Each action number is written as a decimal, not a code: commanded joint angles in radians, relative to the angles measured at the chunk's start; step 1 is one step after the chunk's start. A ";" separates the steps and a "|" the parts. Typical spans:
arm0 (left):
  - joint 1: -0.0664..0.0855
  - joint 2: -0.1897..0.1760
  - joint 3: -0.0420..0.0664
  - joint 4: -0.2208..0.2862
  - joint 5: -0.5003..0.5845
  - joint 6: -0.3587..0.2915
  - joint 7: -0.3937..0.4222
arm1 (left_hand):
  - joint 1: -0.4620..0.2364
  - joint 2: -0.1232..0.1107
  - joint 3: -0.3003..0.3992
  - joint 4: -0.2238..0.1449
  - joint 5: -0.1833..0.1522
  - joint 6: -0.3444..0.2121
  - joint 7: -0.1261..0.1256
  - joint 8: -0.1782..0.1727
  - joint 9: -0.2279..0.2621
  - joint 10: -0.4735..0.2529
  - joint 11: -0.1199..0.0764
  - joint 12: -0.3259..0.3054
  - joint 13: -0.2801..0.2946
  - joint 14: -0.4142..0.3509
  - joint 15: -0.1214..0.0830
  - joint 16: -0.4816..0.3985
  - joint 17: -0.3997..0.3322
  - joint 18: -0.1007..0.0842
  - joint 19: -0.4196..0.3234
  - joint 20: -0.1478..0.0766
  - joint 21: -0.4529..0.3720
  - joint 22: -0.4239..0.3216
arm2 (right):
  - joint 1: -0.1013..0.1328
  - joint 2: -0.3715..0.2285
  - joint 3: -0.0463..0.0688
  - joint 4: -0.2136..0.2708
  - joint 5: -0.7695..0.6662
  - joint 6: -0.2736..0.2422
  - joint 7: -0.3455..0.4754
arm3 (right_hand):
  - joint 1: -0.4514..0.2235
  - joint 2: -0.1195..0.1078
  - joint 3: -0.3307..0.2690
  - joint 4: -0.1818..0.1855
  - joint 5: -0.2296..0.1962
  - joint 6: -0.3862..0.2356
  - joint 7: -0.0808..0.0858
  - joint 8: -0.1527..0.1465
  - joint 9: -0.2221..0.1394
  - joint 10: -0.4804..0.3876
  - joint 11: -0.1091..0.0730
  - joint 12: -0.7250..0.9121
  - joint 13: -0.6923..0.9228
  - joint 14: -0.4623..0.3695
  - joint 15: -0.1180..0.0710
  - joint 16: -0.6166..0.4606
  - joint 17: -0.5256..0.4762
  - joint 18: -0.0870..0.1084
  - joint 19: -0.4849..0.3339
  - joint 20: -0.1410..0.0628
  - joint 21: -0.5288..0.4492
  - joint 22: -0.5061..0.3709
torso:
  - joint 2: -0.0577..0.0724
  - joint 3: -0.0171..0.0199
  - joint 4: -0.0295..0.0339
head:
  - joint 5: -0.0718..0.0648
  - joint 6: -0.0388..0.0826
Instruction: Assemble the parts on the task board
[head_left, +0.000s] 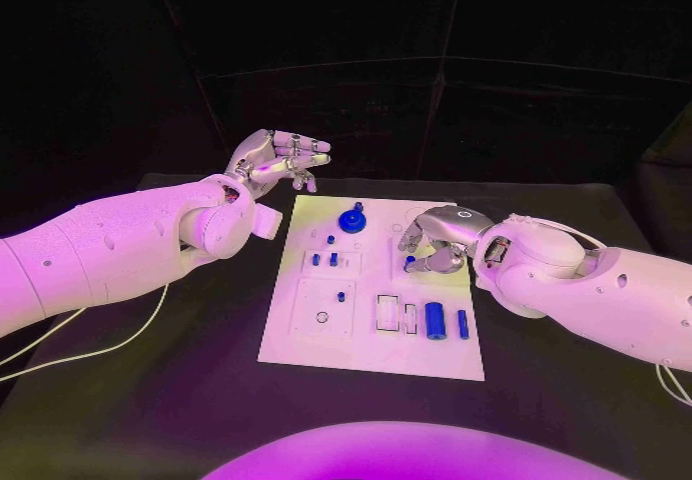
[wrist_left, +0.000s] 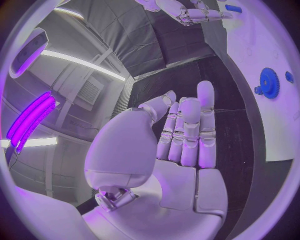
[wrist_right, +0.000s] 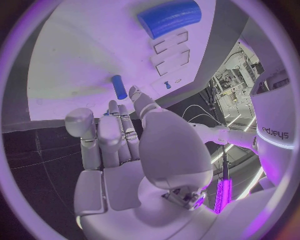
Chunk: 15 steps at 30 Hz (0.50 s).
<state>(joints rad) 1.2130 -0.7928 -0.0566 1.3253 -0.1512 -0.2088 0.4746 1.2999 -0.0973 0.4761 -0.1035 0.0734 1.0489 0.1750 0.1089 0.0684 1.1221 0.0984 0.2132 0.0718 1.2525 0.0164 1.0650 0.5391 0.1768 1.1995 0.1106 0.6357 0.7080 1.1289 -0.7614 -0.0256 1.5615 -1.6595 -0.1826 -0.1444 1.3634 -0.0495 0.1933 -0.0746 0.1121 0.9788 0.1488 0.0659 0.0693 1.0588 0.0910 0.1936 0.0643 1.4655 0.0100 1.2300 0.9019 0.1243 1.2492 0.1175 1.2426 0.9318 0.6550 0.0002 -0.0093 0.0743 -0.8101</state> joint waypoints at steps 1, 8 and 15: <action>0.001 0.002 0.001 0.000 0.004 0.013 0.002 | 0.004 0.006 -0.006 0.001 0.000 -0.001 0.002 0.004 -0.001 -0.003 0.003 0.003 -0.001 -0.007 -0.003 -0.001 -0.001 0.006 -0.007 0.002 -0.003 -0.001 | 0.001 0.009 0.000 -0.012 -0.010 0.047 0.008 | 0.011 0.013 0.019 -0.001 -0.010 0.017 0.000 0.005 0.000 0.027 -0.004 0.006 -0.003 0.003 -0.008 0.011 0.011 -0.001 0.010 -0.005 0.011 0.011 | 0.000 0.0004 -0.0007 | 0.001 -0.003; 0.001 0.002 0.001 -0.001 0.004 0.013 0.002 | 0.004 0.006 -0.006 0.001 0.000 -0.001 0.002 0.004 -0.001 -0.003 0.003 0.003 -0.001 -0.007 -0.003 -0.001 -0.001 0.006 -0.007 0.002 -0.003 -0.001 | 0.000 0.020 0.000 -0.029 -0.012 0.070 0.003 | 0.013 0.020 0.066 -0.003 -0.020 0.047 0.000 0.006 0.000 0.080 -0.010 -0.007 -0.003 0.008 -0.013 0.025 0.028 -0.004 0.021 -0.011 0.023 0.029 | -0.001 0.0005 -0.0015 | 0.002 -0.006; 0.001 0.002 0.001 -0.002 0.004 0.013 0.001 | 0.004 0.006 -0.006 0.001 0.000 -0.001 0.002 0.004 -0.001 -0.003 0.003 0.003 -0.001 -0.007 -0.003 -0.001 -0.001 0.006 -0.007 0.002 -0.003 -0.001 | 0.000 0.022 0.000 -0.030 -0.017 0.072 0.001 | 0.005 0.008 0.102 -0.005 -0.022 0.070 0.003 0.006 0.000 0.096 -0.009 -0.032 -0.003 0.007 -0.012 0.027 0.026 -0.005 0.021 -0.011 0.025 0.031 | -0.001 0.0004 -0.0020 | 0.002 -0.008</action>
<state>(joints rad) 1.2130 -0.7919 -0.0566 1.3228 -0.1512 -0.2063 0.4737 1.2999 -0.0973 0.4761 -0.1034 0.0734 1.0489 0.1749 0.1089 0.0684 1.1221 0.0984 0.2132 0.0718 1.2525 0.0164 1.0650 0.5391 0.1768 1.1995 0.1106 0.6357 0.7082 1.1274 -0.7410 -0.0260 1.5301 -1.6657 -0.1281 -0.1443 1.3774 -0.0355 0.2925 -0.0797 0.0955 1.0459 0.1518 0.0672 0.0691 1.1472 0.0840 0.1634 0.0625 1.4668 0.0015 1.2547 0.9287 0.1242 1.2635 0.1033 1.2614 0.9614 0.6546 0.0007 -0.0111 0.0766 -0.8176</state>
